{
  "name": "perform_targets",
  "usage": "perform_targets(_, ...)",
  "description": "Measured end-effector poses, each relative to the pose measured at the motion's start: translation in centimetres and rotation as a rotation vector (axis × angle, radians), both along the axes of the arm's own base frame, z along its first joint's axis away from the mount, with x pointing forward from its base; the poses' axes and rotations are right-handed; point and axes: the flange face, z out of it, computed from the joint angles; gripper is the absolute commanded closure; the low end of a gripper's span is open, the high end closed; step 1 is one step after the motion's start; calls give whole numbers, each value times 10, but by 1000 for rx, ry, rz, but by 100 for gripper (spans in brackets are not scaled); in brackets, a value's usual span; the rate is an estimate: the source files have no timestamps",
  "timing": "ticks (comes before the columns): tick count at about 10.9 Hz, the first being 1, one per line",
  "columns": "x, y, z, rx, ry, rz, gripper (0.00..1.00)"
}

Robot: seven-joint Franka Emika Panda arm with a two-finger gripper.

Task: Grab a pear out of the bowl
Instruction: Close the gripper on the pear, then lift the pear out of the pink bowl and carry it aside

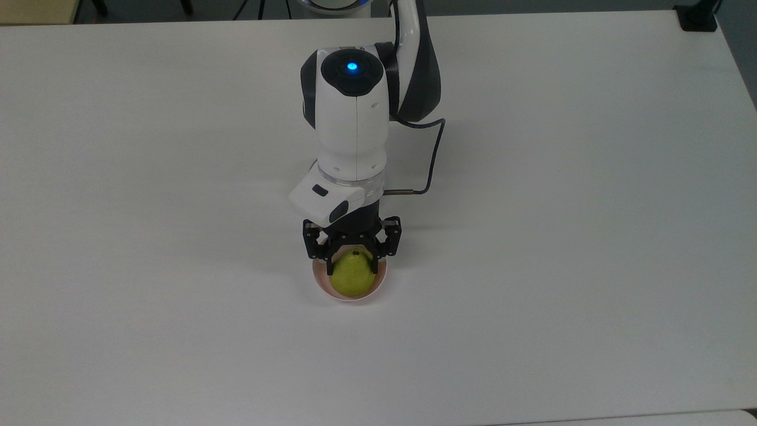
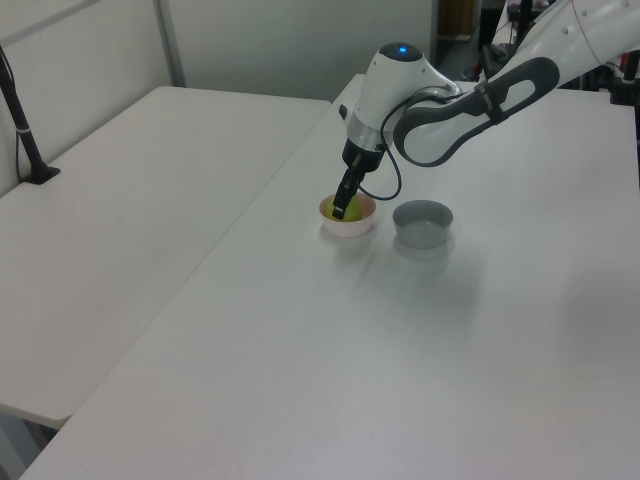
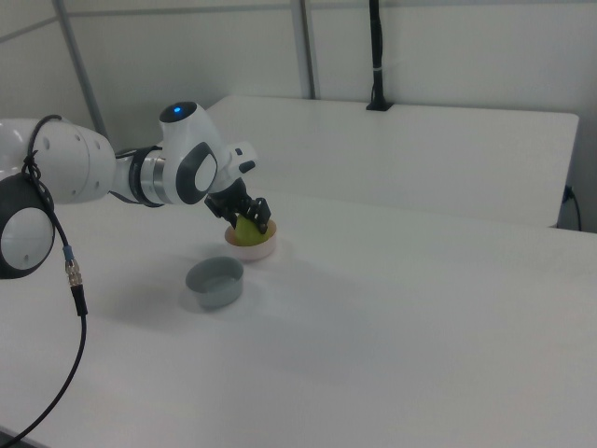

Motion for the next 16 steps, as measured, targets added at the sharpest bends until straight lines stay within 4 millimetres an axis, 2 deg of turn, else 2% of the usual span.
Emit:
perform_targets(3, 3, 0, 10, 2, -19, 0, 55)
perform_targets(7, 0, -2, 62, 14, -61, -24, 54)
perform_targets(9, -4, -12, 80, 9, -54, -44, 54)
perform_targets(10, -4, -24, 83, 7, -56, -60, 54)
perform_targets(11, -2, -44, 84, 4, -57, -88, 54)
perform_targets(14, -2, -122, 81, -3, -53, -191, 53)
perform_targets(16, -1, -156, 68, -11, -42, -231, 53)
